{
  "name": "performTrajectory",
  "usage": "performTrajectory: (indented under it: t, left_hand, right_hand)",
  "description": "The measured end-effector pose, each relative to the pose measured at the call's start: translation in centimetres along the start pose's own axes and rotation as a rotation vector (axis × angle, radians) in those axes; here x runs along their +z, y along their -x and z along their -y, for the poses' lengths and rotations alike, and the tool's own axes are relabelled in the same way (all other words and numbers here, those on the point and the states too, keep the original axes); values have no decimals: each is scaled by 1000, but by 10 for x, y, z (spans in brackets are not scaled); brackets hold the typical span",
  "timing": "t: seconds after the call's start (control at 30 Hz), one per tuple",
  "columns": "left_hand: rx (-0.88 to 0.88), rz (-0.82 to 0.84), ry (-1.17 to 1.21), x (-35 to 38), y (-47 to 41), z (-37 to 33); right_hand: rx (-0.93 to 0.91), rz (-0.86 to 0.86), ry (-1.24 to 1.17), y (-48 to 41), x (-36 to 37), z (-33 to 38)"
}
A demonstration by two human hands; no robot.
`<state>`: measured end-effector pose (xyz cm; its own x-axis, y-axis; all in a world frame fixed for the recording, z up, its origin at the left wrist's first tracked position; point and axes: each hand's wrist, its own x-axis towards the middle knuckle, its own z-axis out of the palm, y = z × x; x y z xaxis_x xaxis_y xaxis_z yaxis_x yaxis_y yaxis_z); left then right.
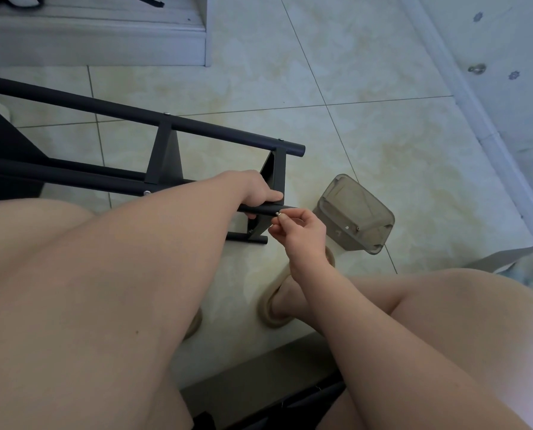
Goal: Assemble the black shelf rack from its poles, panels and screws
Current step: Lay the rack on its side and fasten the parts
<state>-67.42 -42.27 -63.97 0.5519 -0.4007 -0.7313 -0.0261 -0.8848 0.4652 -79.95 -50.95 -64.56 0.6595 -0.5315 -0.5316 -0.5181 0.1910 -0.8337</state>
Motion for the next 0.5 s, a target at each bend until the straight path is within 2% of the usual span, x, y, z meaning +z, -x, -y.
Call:
performTrajectory:
  t: [0.37,0.5]
  left_hand:
    - [-19,-2,29,1,-6,3]
    - [-21,-1,21,1,-9,3]
  right_hand:
    - [-230,4,496,-3,-1,-2]
    - [-233,11,511,-4,-2,-1]
